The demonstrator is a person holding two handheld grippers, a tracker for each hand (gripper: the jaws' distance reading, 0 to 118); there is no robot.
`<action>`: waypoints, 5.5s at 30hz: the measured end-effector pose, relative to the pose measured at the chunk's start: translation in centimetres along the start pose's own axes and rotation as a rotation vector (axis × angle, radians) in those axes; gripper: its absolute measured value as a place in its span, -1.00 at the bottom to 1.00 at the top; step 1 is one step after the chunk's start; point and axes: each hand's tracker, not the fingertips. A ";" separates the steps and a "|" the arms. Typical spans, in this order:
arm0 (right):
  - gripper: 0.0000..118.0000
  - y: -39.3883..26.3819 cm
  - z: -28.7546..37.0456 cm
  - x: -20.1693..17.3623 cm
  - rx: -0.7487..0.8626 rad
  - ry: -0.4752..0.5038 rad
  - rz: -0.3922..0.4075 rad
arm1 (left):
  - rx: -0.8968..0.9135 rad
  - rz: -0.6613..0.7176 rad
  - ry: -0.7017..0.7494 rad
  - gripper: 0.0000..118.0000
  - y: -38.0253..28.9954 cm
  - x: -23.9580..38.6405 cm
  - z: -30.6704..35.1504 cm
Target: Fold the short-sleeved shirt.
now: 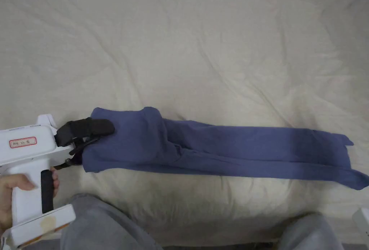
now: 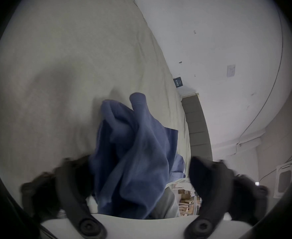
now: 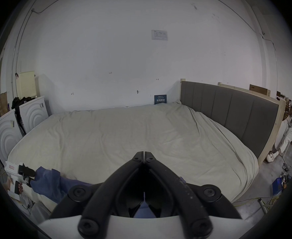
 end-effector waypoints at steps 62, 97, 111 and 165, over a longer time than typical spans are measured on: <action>-0.97 -1.3 3.5 1.9 0.021 0.033 -0.073 | 0.101 -0.726 0.577 -1.00 -13.0 18.4 -12.7; -0.97 -1.4 3.3 -0.6 0.026 0.120 -0.039 | 0.151 -0.514 0.459 1.00 -4.0 14.7 -3.4; -0.97 -1.6 2.7 -0.6 -0.023 0.068 -0.019 | -0.113 -0.053 0.081 0.75 -1.2 2.7 -4.3; -0.97 -3.1 5.1 3.5 0.002 0.029 -0.145 | 0.191 -0.665 0.432 -0.62 -10.8 24.8 -15.2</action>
